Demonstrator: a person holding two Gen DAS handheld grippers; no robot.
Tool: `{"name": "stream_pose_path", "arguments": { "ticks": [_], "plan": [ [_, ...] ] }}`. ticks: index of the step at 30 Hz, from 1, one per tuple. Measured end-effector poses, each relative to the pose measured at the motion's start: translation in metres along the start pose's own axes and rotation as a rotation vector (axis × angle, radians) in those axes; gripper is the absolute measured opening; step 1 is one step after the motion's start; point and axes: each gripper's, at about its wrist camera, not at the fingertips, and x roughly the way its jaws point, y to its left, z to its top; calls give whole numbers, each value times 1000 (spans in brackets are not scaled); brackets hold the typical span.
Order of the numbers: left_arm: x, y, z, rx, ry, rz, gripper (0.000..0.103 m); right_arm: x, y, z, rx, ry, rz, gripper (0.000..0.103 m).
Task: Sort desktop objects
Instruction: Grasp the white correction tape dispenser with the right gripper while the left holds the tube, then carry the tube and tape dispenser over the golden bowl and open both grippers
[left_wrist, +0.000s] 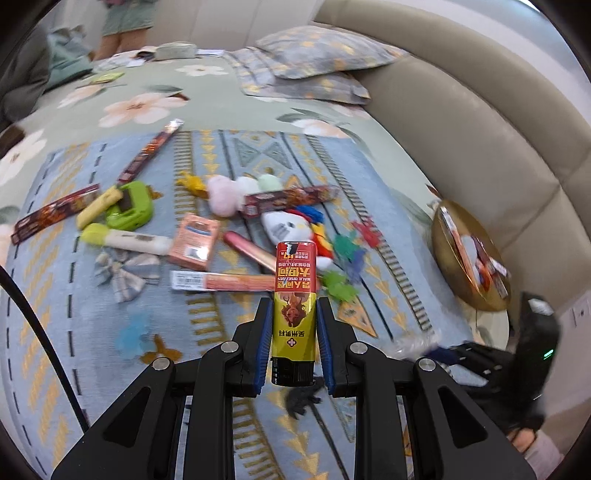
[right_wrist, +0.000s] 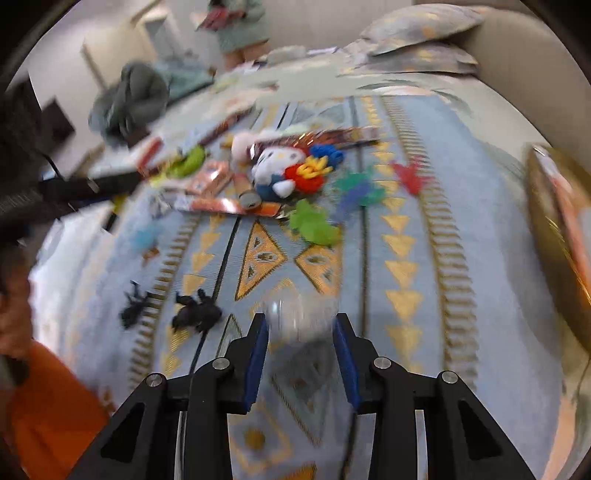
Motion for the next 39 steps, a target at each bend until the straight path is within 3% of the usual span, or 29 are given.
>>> {"name": "stream_pose_path", "arguments": {
  "ticks": [1,2,4,6,8,10,11,14,17,21,23,25,27,33,39],
  "plan": [
    [3,-8,-1,19,13,-10,20,-10,-9,-4,35,-12,16,5],
    [4,-15,-2,32,16,-19,20,-19,-21,-7,80,-25,23,1],
    [8,-33,-4,69,25,-24,20,-27,-40,-12,135,-30,20,1],
    [12,-48,-6,119,34,-6,20,-15,-63,-16,180,31,-5,2],
    [18,-60,-10,166,43,15,20,-4,-81,-22,289,90,88,5],
    [20,-64,-14,193,50,18,20,-1,-85,-26,369,90,199,18],
    [20,-63,-16,200,51,22,20,-5,-80,-25,346,70,206,31],
    [24,-61,-18,224,45,70,20,-14,-49,-16,194,17,122,65],
    [29,-51,-17,186,66,72,20,-5,-20,-3,23,9,44,72],
    [30,-46,-18,178,68,89,20,43,-8,2,-141,161,-25,73],
    [31,-48,-18,191,64,94,20,49,3,-5,-234,106,-88,74],
    [31,-50,-18,203,65,91,20,50,10,-13,-256,73,-142,67],
    [32,-54,-19,223,63,92,20,46,12,-18,-240,35,-146,49],
    [37,-65,-26,255,88,65,20,14,4,-35,-78,-34,-79,48],
    [35,-110,-9,253,76,-63,20,-62,-34,-17,86,-186,-92,48]
  ]
}}
